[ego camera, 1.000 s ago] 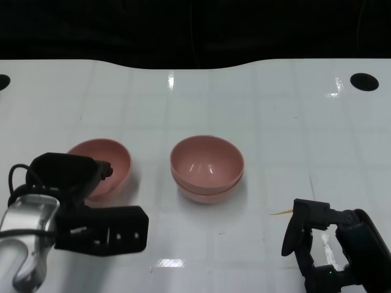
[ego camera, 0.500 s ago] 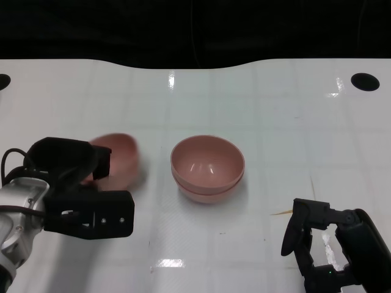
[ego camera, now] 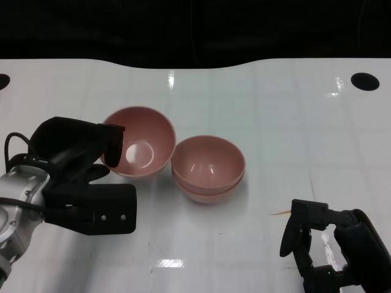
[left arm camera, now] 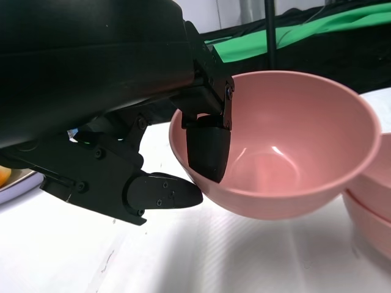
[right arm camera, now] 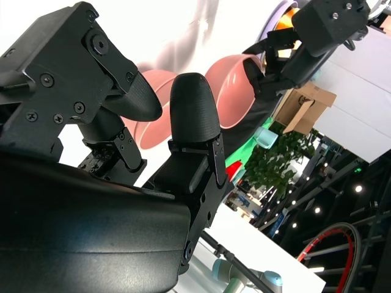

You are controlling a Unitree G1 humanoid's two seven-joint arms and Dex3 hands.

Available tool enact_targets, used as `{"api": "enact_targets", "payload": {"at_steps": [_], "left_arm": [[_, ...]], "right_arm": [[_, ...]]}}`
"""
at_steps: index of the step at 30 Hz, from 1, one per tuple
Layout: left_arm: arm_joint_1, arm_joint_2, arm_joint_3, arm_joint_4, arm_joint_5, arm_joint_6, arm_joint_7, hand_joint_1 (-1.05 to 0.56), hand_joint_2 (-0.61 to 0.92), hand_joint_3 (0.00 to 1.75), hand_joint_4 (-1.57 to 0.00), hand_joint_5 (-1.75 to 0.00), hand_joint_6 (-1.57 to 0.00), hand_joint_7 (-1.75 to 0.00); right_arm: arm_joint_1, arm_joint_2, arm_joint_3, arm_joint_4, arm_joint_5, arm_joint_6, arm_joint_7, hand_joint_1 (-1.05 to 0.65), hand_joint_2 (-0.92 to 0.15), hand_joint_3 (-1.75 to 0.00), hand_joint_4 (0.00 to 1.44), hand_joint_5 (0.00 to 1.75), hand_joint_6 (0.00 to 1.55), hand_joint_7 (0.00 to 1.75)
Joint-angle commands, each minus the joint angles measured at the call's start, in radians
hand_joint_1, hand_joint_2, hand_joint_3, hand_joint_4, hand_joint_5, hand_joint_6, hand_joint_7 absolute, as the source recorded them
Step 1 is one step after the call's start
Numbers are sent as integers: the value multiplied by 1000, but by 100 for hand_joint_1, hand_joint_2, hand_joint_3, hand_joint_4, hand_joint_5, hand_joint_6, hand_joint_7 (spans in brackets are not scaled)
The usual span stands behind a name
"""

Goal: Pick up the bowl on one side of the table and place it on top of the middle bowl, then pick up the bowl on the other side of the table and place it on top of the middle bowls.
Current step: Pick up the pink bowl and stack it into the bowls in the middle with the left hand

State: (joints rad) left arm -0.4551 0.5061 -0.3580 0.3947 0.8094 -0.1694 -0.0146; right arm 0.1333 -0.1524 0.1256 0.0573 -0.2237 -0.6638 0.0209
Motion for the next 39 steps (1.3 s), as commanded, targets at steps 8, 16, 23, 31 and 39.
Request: {"api": "enact_targets", "payload": {"at_steps": [8,16,23,31,39], "left_arm": [[4,62,35,-177,-18,-4,-66,-23,69,68,-85,-175,-65,-175],[-40,46,47,-266,-9,40,-118,-24,69,61,-84,-175,-63,-174],[-80,20,38,-275,-29,36,-130,-23,68,59,-84,-175,-66,-174],[-124,-37,23,-202,-67,-12,-142,-26,62,76,-88,-175,-70,-173],[-164,-77,-9,-99,-86,-62,-148,-25,53,90,-89,-175,-71,-173]], "right_arm": [[-1,3,-7,0,14,3,0,-5,-19,-168,97,175,85,147],[-8,6,-10,2,-3,2,-8,-5,-17,-170,97,175,86,147],[-10,9,-8,7,4,0,-4,-5,-17,-170,97,175,86,147],[-11,12,-9,9,-3,1,-6,-4,-18,-170,97,175,86,147],[-9,12,-6,5,4,1,0,-4,-18,-170,97,175,85,147]]}}
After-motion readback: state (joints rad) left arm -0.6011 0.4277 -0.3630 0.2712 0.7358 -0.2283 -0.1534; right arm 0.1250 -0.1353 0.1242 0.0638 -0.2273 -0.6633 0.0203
